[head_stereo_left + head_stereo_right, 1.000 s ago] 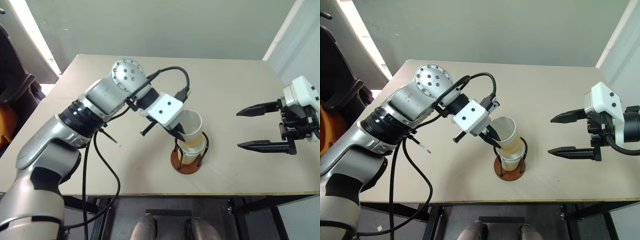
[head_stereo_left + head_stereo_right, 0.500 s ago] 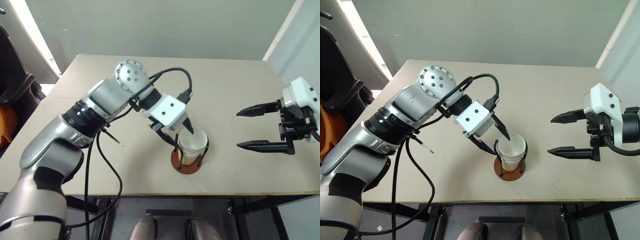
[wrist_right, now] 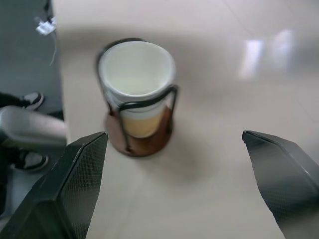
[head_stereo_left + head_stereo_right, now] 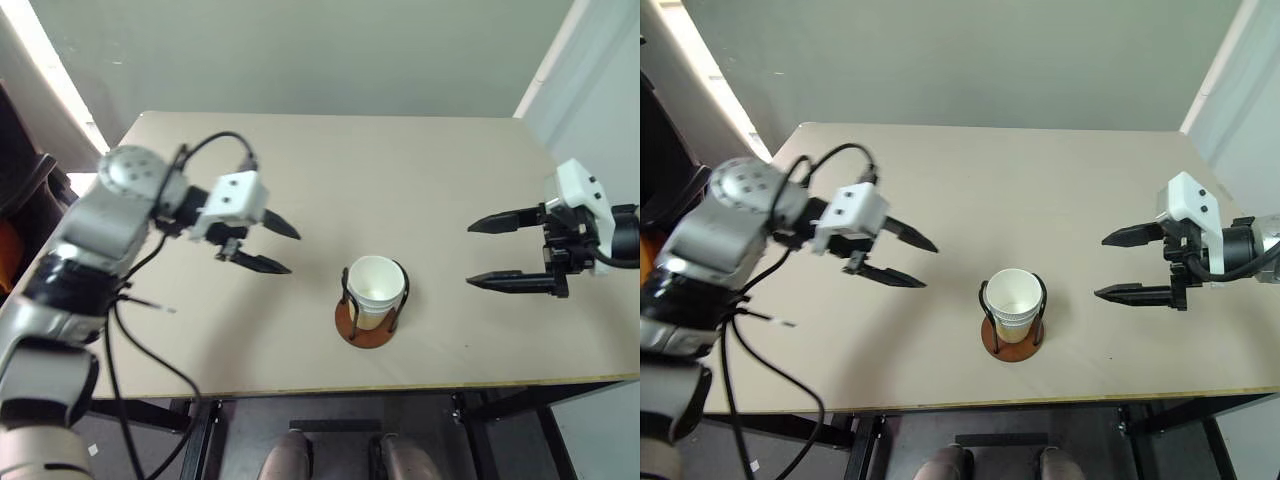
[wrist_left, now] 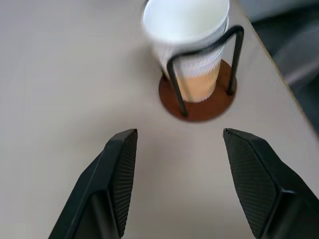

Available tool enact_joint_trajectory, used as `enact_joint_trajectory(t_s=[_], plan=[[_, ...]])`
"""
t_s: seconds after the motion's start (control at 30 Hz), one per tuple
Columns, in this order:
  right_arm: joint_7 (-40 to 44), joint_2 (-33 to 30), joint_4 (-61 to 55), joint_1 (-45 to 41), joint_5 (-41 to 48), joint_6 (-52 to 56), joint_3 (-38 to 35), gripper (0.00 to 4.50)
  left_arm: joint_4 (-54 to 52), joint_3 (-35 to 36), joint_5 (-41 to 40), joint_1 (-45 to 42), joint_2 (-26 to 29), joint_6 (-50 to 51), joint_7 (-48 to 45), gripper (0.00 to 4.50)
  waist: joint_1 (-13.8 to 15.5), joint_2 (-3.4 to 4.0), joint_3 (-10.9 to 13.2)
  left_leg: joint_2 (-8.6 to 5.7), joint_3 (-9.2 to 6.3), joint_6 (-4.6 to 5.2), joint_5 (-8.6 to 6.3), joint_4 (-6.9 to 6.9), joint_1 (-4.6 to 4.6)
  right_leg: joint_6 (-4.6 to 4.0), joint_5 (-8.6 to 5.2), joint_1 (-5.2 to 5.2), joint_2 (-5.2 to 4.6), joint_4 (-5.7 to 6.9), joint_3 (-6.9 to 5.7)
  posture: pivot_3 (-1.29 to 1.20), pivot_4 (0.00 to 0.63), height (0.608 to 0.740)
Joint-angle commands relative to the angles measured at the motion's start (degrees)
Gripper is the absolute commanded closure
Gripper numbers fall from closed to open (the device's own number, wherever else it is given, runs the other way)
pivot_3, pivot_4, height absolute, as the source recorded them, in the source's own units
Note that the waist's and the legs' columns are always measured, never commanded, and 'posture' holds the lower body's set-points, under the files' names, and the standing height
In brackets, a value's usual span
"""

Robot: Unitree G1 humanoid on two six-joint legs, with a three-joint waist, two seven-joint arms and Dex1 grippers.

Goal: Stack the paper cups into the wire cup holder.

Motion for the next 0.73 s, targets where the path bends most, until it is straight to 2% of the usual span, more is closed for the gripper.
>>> enact_joint_trajectory(t_s=[0.03, 0.17, 0.27, 0.53, 0.73], plan=[[1.3, 0.4, 2.9, -2.9, -0.5, -1.2, -0.8, 0.00, -6.6, 7.7, -3.9, 4.7, 2.0, 5.9, 3.0, 1.59, 0.5, 0.00, 0.0, 0.00, -0.01, 0.00, 0.00, 0.00, 0.00, -0.04, -0.02, 0.00, -0.01, 0.00, -0.02, 0.00, 0.150, 0.740], [1.9, 2.2, 5.7, -6.0, -3.5, -3.8, 2.0, 0.00, -8.9, 14.2, -3.2, 12.5, 3.1, 9.4, 9.0, 1.59, 0.5, 0.00, 0.0, -0.02, 0.03, 0.02, -0.01, -0.01, 0.10, -0.28, -0.08, 0.01, -0.06, 0.10, -0.04, 0.00, 0.150, 0.740], [2.1, 4.3, 5.6, -7.5, -3.8, -4.5, 3.0, 0.00, -7.2, 17.2, -1.0, 13.7, 3.0, 10.9, 14.7, 1.59, 0.3, 0.00, 0.0, 0.04, 0.01, 0.01, 0.00, -0.09, 0.14, -0.50, -0.07, -0.03, -0.06, 0.21, -0.15, 0.00, 0.150, 0.740], [1.4, 7.8, 7.7, -8.9, -5.1, -4.7, 3.3, 0.00, -10.1, 23.0, -0.7, 19.3, 4.7, 12.5, 17.1, 1.59, -0.1, 0.00, 0.0, 0.04, 0.01, -0.06, 0.03, -0.22, 0.28, -1.13, -0.18, -0.05, -0.05, 0.31, -0.13, 0.00, 0.150, 0.740], [0.6, 8.0, 7.0, -7.1, -5.1, -4.3, 2.5, 0.00, -11.4, 25.5, -0.7, 22.2, 5.4, 13.0, 18.3, 1.59, 0.0, 0.01, 0.0, 0.03, 0.01, -0.09, 0.05, -0.24, 0.28, -1.19, -0.21, -0.05, -0.05, 0.31, -0.14, 0.00, 0.150, 0.740]])
